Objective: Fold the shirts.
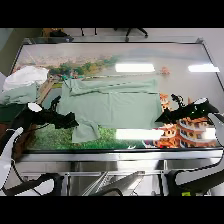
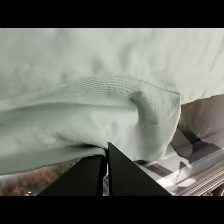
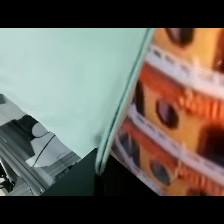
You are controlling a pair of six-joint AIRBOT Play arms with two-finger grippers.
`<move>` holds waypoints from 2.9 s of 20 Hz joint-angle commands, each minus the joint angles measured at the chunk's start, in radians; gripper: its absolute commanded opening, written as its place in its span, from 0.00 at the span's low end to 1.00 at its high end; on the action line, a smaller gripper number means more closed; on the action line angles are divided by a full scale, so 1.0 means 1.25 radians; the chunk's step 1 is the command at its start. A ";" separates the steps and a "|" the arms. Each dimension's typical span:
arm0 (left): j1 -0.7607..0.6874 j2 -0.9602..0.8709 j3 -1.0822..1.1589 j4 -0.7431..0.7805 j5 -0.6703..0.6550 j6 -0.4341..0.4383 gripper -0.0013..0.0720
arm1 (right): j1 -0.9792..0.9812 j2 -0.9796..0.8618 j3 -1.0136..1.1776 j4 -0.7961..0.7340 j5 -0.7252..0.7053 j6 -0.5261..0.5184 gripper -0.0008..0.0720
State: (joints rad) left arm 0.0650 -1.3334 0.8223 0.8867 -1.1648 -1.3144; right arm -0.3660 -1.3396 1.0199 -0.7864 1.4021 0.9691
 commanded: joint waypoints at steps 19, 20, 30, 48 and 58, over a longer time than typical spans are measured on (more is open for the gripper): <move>0.047 0.378 -0.017 0.149 -0.034 -0.086 0.04 | -0.008 0.313 -0.114 0.058 -0.183 0.010 0.03; 0.046 0.316 0.032 0.145 -0.028 -0.065 0.04 | 0.003 0.284 -0.092 0.061 -0.215 0.004 0.03; -0.001 -0.168 0.379 0.092 -0.007 0.007 0.04 | 0.035 0.044 0.019 0.196 -0.326 -0.137 0.03; 0.004 -0.081 0.476 0.113 -0.146 -0.039 0.82 | -0.031 -0.057 0.126 0.093 -0.218 -0.087 0.90; -0.242 -0.171 0.468 0.104 0.006 -0.045 0.04 | 0.034 -0.074 0.159 0.103 -0.184 -0.117 0.03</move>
State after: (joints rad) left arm -0.1299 -1.4990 1.4078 1.0199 -1.2541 -1.3689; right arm -0.3344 -1.4521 1.1927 -0.6754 1.1481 0.8391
